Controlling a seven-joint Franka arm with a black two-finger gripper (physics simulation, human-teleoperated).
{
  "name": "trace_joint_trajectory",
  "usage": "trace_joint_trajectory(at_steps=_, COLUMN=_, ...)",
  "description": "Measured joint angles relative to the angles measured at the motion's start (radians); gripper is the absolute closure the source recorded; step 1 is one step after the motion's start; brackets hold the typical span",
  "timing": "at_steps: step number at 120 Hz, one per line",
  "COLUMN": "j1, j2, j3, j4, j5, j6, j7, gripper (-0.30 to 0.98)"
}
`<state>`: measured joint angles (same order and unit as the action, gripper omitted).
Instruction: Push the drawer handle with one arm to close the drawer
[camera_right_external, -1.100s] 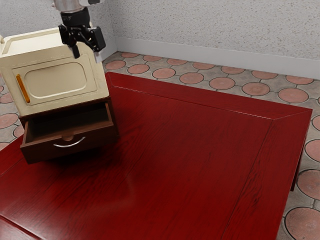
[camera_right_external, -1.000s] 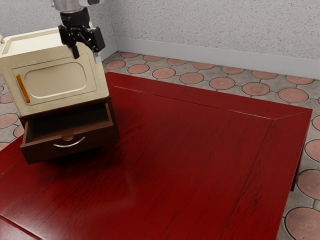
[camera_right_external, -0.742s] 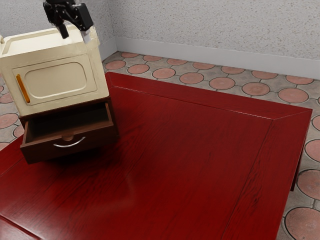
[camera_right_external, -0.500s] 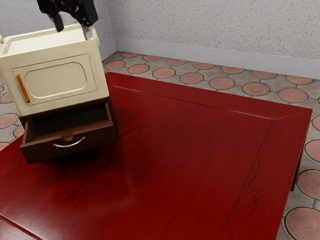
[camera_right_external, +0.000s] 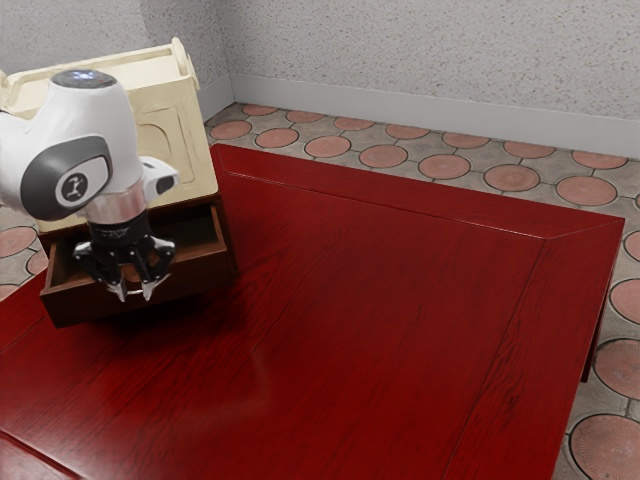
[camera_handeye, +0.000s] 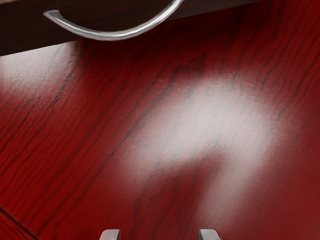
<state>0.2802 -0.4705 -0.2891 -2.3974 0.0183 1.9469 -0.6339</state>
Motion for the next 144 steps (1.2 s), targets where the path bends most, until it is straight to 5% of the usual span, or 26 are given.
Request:
trace_joint_trajectory(at_steps=54, j1=0.069, j2=0.024, j3=-0.015, j4=-0.148, j5=-0.004, j6=0.277, j7=-0.197, gripper=0.77)
trace_joint_trajectory(at_steps=144, j1=0.194, j2=0.132, j3=-0.058, j4=-0.124, j5=0.054, j6=0.329, j7=-0.196, gripper=0.79)
